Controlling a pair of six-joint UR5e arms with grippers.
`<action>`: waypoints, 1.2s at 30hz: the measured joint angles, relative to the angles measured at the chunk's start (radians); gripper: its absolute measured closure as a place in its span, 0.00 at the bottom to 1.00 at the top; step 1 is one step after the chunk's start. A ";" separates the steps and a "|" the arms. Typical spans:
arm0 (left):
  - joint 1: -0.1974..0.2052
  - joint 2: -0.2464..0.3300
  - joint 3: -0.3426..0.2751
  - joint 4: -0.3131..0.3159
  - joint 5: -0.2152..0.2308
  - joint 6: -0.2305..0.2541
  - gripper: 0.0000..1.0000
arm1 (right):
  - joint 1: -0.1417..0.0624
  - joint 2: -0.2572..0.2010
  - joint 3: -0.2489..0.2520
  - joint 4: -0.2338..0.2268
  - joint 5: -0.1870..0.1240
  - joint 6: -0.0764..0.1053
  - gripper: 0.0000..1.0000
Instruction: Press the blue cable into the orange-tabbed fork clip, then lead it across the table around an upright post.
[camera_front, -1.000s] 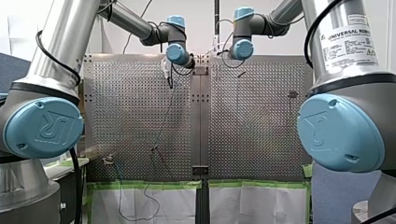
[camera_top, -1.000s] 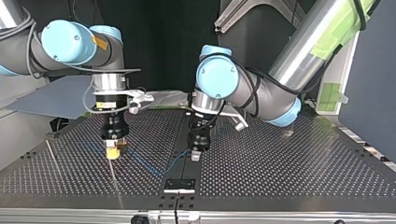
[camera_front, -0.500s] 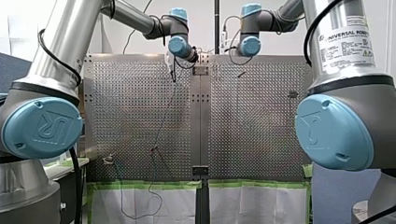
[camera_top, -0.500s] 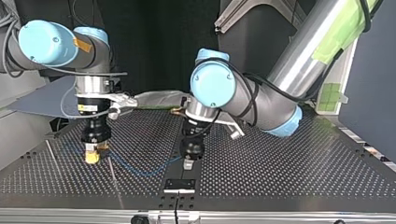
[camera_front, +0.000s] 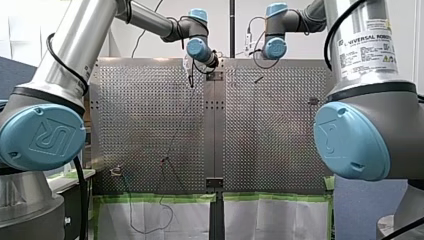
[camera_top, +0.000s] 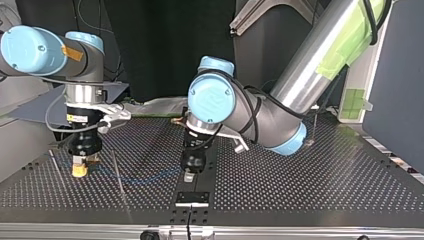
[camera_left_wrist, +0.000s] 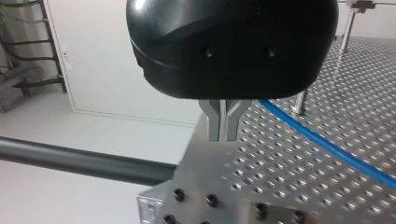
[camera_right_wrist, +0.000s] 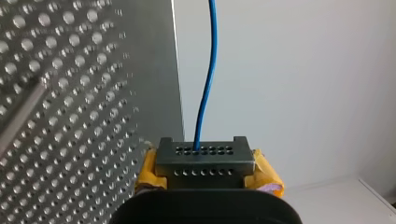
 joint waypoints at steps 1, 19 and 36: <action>-0.002 -0.003 0.008 -0.001 -0.001 -0.003 1.00 | -0.004 0.000 0.000 0.000 0.000 0.000 1.00; -0.074 -0.136 0.155 -0.020 -0.013 -0.039 1.00 | -0.080 0.003 0.000 0.002 0.000 -0.001 1.00; -0.115 -0.211 0.226 0.027 -0.062 -0.089 1.00 | -0.147 0.027 0.000 -0.001 -0.016 0.005 1.00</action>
